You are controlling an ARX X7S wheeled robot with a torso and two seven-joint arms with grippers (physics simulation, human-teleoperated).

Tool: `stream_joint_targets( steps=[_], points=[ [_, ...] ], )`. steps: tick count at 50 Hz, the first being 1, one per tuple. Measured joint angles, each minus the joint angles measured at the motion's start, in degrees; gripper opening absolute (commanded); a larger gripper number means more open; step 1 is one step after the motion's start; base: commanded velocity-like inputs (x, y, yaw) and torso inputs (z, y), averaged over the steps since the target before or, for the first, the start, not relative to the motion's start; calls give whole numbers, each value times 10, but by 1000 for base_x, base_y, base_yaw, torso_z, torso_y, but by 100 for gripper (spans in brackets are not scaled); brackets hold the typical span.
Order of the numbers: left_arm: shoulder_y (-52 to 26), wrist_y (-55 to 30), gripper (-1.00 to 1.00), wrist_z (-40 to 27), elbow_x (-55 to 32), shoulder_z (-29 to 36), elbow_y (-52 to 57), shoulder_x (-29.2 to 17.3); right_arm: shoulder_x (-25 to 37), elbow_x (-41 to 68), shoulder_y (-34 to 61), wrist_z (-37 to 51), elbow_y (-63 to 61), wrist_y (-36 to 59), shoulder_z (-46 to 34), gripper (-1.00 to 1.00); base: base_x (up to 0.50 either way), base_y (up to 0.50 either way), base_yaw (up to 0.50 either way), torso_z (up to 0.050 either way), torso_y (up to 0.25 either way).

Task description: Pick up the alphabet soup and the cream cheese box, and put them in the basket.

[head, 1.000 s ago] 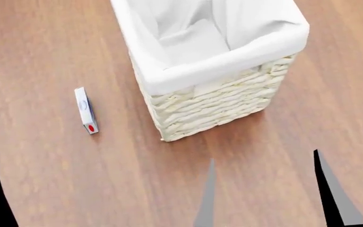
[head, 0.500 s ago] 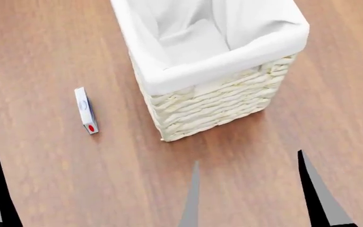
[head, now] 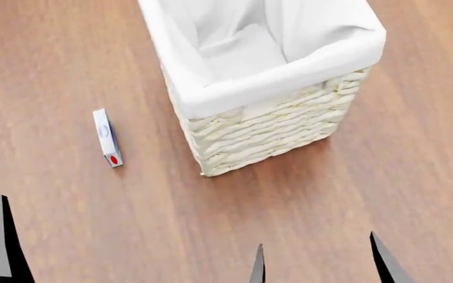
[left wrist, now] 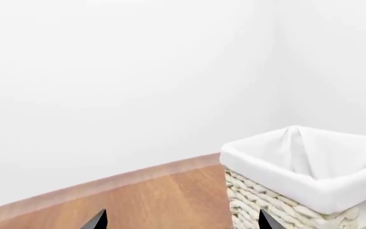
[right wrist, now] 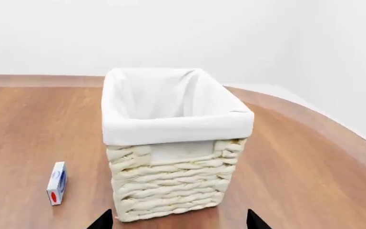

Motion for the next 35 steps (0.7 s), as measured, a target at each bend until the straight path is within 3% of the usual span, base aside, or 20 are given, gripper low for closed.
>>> stream_joint_targets(
  steps=[13,35],
  points=[
    [2,6,100,-4,-5,-1,-8,-3,5,15,20,21,13,-30,-76,100,0,0,0,0,0],
    [3,15,100,-11,-7,3,-21,-6,7,23,-12,11,38,-72,-104,100,0,0,0,0,0]
  ],
)
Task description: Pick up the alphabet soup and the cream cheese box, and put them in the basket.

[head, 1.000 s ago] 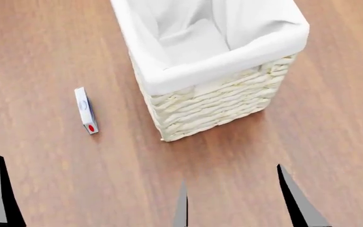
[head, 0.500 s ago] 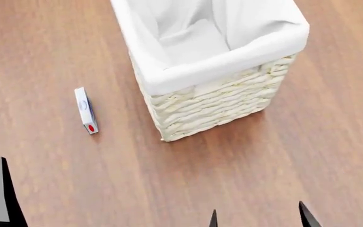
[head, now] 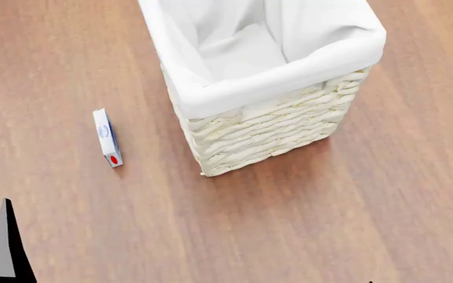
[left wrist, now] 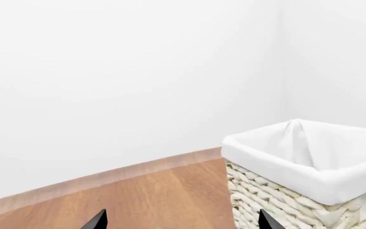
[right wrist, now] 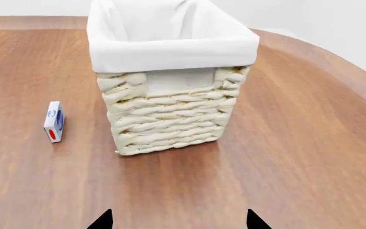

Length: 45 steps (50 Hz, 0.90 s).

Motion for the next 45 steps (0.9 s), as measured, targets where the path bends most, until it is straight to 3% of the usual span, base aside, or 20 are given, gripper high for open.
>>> stream_joint_targets(
  steps=[45],
  points=[
    [9,27,100,-13,-12,3,-23,-7,8,67,-40,-21,33,-17,-12,100,0,0,0,0,0]
  ],
)
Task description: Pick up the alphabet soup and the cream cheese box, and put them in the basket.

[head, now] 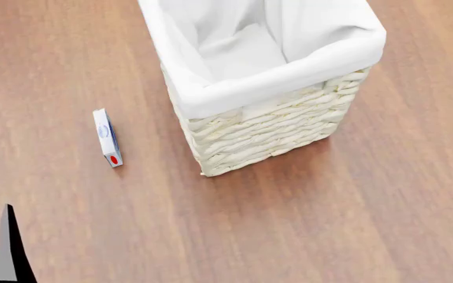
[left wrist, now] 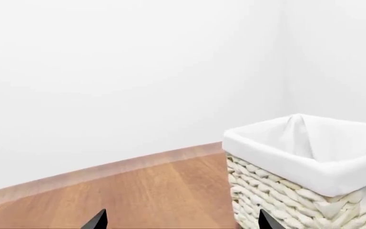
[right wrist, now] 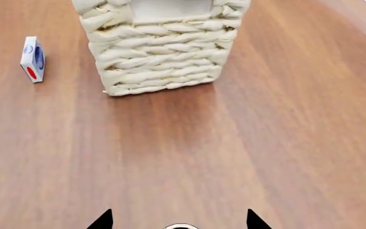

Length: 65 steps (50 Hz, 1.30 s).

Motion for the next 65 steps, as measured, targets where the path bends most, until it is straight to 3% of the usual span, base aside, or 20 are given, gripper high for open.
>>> stream_joint_targets(
  steps=[65],
  points=[
    [0,-1,100,-16,1,8,-4,-9,-17,31,-46,-39,65,-31,5,100,0,0,0,0,0]
  ],
)
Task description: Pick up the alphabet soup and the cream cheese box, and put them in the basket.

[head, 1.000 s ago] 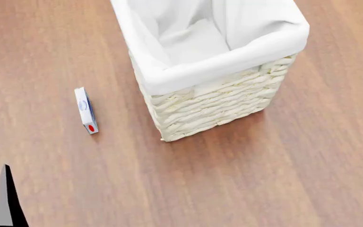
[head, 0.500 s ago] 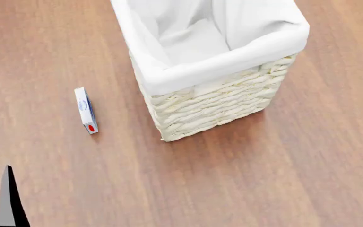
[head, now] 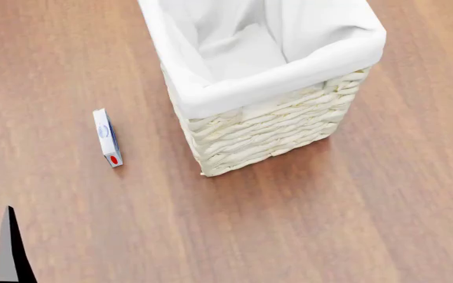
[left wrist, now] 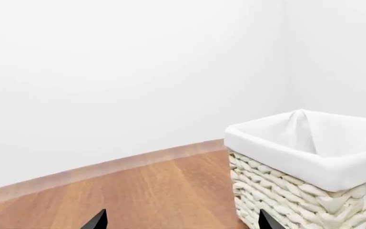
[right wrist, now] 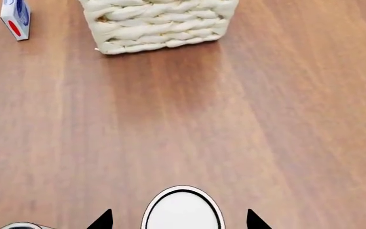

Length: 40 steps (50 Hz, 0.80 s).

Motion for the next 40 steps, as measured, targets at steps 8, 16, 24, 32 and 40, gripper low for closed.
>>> stream_joint_targets(
  steps=[8,16,24,32,40],
  points=[
    [-1,-4,100,-2,2,2,3,-1,-2,3,-4,-5,8,-3,1,100,0,0,0,0,0],
    [-1,-6,100,-3,3,4,6,-2,-5,5,-9,-11,20,-8,3,100,0,0,0,0,0],
    [-4,-9,100,-5,3,4,7,-3,-8,9,-11,-15,29,-9,5,100,0,0,0,0,0],
    [-1,-7,100,-7,3,3,8,-5,-12,7,-18,-17,38,-11,6,100,0,0,0,0,0],
    [2,-4,100,-10,4,3,9,-6,-16,6,-24,-19,48,-13,6,100,0,0,0,0,0]
  ],
)
